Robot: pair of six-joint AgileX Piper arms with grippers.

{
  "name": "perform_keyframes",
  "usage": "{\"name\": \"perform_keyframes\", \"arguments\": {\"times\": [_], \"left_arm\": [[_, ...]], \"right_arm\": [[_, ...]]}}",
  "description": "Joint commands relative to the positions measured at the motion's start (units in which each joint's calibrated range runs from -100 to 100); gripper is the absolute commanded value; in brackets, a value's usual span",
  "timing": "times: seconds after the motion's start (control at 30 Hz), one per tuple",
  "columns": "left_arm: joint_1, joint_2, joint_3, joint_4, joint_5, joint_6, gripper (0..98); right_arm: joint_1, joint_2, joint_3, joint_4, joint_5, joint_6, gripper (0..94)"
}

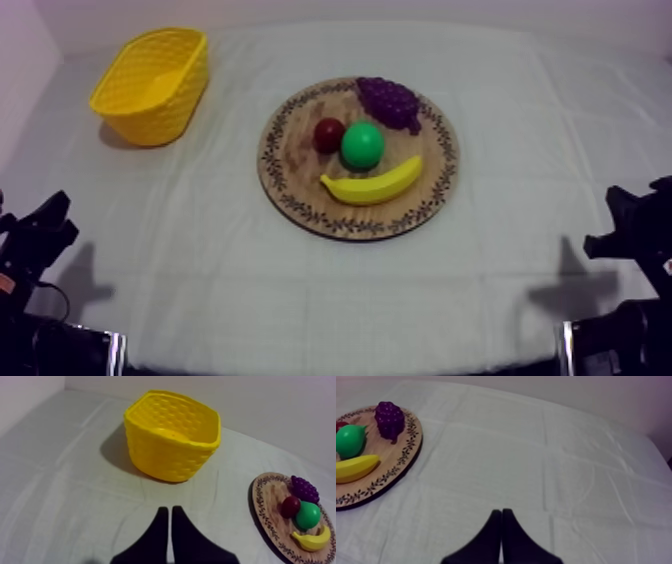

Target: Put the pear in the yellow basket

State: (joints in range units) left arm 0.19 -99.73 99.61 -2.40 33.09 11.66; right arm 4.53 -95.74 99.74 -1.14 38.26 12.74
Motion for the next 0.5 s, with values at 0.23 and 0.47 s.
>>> {"name": "perform_keyframes", "arguments": {"times": [0.23,0.47], "left_arm": [[3.4,-0.3,-0.5,0.08,2.3,-14.7,0.1],[3.7,-0.3,-0.5,0.08,2.5,-15.4,0.1]], "right_arm": [[0.0,0.0,0.0,0.0,0.0,0.0,0.3],[0.0,0.0,0.0,0.0,0.0,0.0,0.3]]}}
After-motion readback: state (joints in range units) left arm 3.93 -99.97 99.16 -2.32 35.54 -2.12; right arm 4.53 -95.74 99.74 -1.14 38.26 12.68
